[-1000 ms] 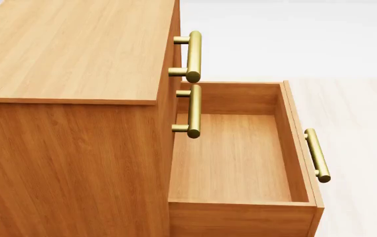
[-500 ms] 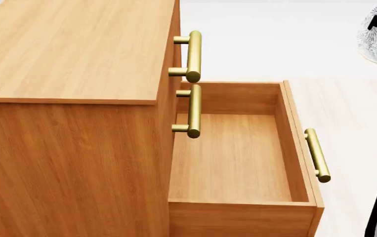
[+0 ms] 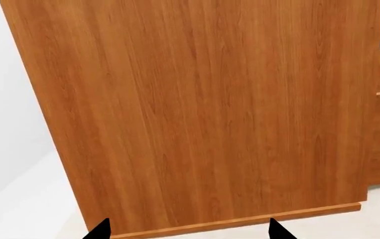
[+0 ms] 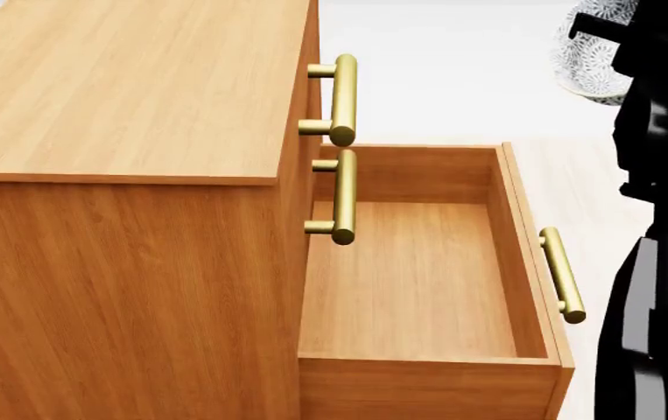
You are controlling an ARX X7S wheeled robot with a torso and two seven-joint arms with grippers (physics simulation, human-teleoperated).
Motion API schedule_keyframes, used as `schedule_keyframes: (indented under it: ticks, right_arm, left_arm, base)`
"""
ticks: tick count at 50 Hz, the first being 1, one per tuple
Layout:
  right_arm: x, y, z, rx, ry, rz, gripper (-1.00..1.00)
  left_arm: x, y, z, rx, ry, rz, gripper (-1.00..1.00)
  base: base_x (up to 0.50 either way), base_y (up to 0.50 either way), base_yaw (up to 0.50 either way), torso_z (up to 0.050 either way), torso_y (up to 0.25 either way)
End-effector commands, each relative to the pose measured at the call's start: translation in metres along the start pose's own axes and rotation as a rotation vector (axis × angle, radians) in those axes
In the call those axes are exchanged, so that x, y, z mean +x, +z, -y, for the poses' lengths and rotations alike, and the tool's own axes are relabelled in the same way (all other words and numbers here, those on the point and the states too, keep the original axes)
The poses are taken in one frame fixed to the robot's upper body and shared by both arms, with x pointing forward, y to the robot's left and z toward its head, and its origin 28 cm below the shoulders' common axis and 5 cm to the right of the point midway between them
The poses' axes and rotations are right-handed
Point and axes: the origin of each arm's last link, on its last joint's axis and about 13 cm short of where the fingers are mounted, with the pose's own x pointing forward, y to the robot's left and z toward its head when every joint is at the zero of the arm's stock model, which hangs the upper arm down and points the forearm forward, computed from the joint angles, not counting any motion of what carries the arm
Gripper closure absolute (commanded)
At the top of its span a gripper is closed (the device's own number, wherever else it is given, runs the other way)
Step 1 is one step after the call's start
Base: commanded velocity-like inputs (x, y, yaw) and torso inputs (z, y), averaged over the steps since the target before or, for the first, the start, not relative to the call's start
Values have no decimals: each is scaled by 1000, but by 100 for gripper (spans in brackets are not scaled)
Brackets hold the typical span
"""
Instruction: Put the bowl in the bottom drawer of the cabinet and close it.
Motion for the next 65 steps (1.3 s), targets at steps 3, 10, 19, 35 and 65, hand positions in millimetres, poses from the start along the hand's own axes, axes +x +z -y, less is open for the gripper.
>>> schedule_keyframes:
  ticks: [3, 10, 19, 35, 65]
  right_arm:
    - [-10, 3, -19, -16, 88, -77, 100]
    - [-13, 1, -24, -21, 123, -116, 100]
    - [-15, -6, -29, -20, 169, -175, 100]
    - [-15, -28, -37, -44, 221, -231, 100]
    - [-15, -60, -44, -94, 269, -303, 100]
  left_arm:
    - [0, 1, -1, -1, 0, 1, -100]
    - [0, -1, -1, 1, 0, 1, -100]
    - [-2, 1, -1, -1, -1, 2, -100]
    - [0, 2, -1, -2, -4, 4, -100]
    - [-1, 6, -3, -5, -6, 6, -100]
  base:
    - [0, 0, 0, 0, 0]
    - [0, 0, 0, 0, 0]
    - [0, 0, 0, 0, 1]
    - [0, 0, 0, 0, 0]
    - [0, 0, 0, 0, 0]
